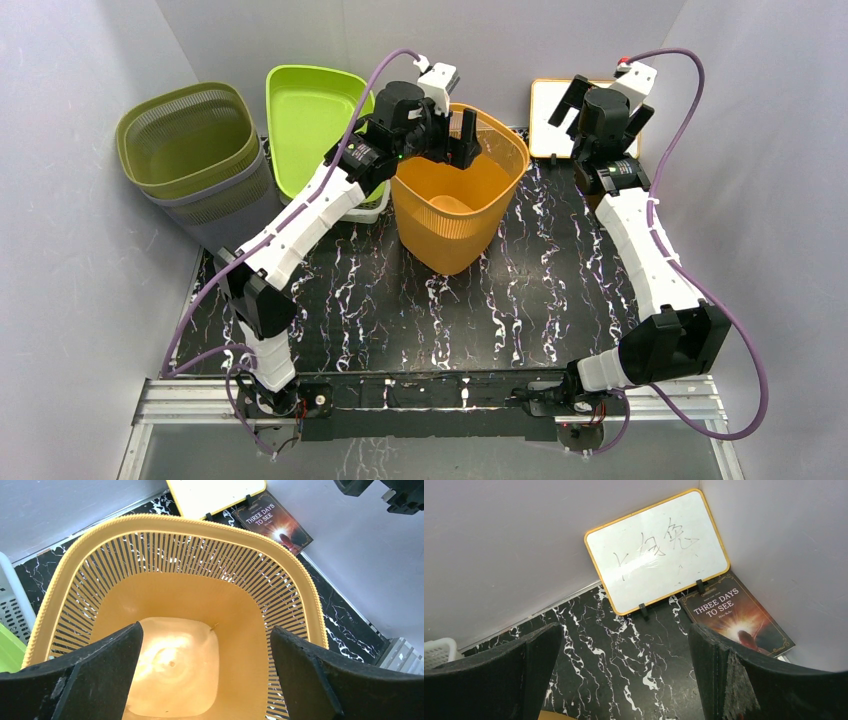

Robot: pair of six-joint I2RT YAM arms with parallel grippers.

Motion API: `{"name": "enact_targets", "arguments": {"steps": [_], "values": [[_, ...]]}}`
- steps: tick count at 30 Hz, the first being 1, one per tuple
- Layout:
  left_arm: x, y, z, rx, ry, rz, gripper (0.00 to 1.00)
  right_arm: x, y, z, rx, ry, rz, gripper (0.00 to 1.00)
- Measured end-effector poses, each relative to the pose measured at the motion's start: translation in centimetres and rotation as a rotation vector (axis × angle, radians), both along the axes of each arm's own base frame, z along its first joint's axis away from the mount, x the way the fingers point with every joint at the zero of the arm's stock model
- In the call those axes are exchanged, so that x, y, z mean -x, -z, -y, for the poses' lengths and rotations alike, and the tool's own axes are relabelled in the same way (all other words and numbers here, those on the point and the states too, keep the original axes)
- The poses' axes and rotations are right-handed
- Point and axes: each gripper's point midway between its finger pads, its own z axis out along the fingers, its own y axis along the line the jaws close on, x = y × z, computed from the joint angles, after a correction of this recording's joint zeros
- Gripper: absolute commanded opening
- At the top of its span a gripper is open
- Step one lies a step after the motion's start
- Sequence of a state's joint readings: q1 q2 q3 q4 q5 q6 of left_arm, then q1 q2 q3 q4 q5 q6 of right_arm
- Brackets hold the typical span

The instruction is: Turn the large container upside down

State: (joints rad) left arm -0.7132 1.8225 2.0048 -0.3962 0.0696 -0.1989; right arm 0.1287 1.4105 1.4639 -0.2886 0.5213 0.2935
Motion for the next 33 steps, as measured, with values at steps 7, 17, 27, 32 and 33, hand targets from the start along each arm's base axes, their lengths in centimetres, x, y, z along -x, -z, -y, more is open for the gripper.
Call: {"name": "enact_targets", "arguments": {"steps": [7, 17, 27, 32, 33], "values": [[0.8, -2.5, -1.8, -0.045, -0.037, 0.042, 0.98, -0.1, -0.2, -1.8, 0.012, -0.121, -0.013, 0.98], [5.7, -13.8, -15.6, -0.045, -0.406, 0.301, 0.98, 1.6, -2.0, -12.2, 0.028, -0.512, -0.014, 0.95], [12.1, -20.3, -25.5, 0.096, -0.626, 0.458, 0.98, 10.5, -1.4, -29.0, 0.158, -1.04, -0.035, 0.86], [10.3, -16.3, -23.9, 0.0, -0.613, 0.393, 0.98, 11.9, 0.5, -31.5, 0.228, -1.131, -0.086, 0.79], [9.9, -15.4, -23.4, -0.023, -0.604, 0.377, 0.98, 11.9, 1.0, -31.6, 0.239, -1.139, -0.099, 0.78]]}}
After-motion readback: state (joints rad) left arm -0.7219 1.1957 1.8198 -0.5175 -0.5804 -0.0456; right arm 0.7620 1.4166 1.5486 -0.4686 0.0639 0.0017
